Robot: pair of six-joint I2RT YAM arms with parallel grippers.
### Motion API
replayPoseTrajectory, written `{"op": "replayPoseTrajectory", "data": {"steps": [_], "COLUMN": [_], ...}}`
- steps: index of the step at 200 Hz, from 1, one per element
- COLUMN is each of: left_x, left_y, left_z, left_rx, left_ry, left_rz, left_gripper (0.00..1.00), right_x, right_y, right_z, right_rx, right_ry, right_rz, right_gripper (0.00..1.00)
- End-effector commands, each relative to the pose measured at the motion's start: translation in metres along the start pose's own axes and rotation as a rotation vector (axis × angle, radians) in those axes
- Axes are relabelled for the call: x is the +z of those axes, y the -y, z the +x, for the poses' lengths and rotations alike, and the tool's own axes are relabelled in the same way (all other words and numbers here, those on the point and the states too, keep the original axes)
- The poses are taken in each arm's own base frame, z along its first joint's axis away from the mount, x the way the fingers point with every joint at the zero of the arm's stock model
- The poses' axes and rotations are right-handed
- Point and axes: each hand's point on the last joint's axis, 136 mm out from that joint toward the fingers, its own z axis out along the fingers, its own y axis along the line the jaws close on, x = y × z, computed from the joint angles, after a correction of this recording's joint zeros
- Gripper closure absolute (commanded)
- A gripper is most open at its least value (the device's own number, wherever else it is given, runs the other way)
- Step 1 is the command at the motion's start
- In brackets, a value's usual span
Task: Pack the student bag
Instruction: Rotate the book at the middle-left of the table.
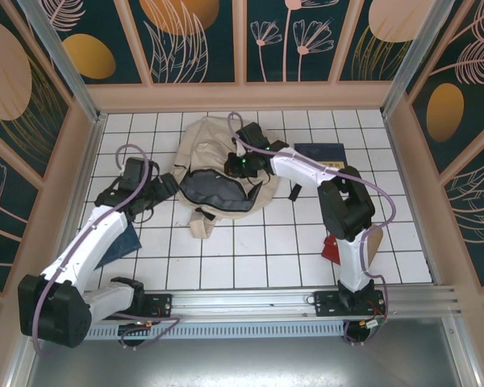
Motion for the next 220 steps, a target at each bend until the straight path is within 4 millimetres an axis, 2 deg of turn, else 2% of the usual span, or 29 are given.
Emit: {"op": "replayPoseTrajectory", "data": {"steps": [1, 20, 48, 78, 121, 161, 187, 220], "left_x": [-0.012, -0.005, 0.018, 0.048, 0.077, 0.102, 0.115, 0.113], "left_y": [-0.044, -0.064, -0.084, -0.109, -0.119, -0.109, -0.09, -0.052], "left_z": [-0.02, -0.025, -0.015, -0.001, 0.019, 0.041, 0.054, 0.061], "left_rx": [-0.019, -0.083, -0.178, -0.252, -0.26, -0.269, -0.268, -0.21], "left_ry": [0.073, 0.087, 0.067, 0.038, -0.032, -0.138, -0.211, -0.246], "left_rz": [-0.186, -0.227, -0.246, -0.287, -0.317, -0.238, -0.14, -0.045], "left_gripper": [0.03, 0.01, 0.01, 0.02, 0.04, 0.06, 0.1, 0.11], "right_x": [0.015, 0.016, 0.013, 0.006, 0.0, -0.007, -0.011, -0.021], "right_y": [0.013, 0.022, 0.035, 0.03, 0.022, 0.022, 0.021, 0.025], "right_z": [0.035, 0.044, 0.047, 0.039, 0.031, 0.028, 0.027, 0.018], "right_rx": [-0.023, -0.008, 0.002, 0.002, -0.01, -0.01, -0.008, -0.004], "right_ry": [-0.095, -0.108, -0.097, -0.07, -0.051, -0.035, -0.026, 0.01], "right_rz": [0.016, 0.041, 0.086, 0.076, 0.064, 0.066, 0.071, 0.101], "right_gripper": [1.0, 1.0, 1.0, 1.0, 1.0, 1.0, 1.0, 1.0]}}
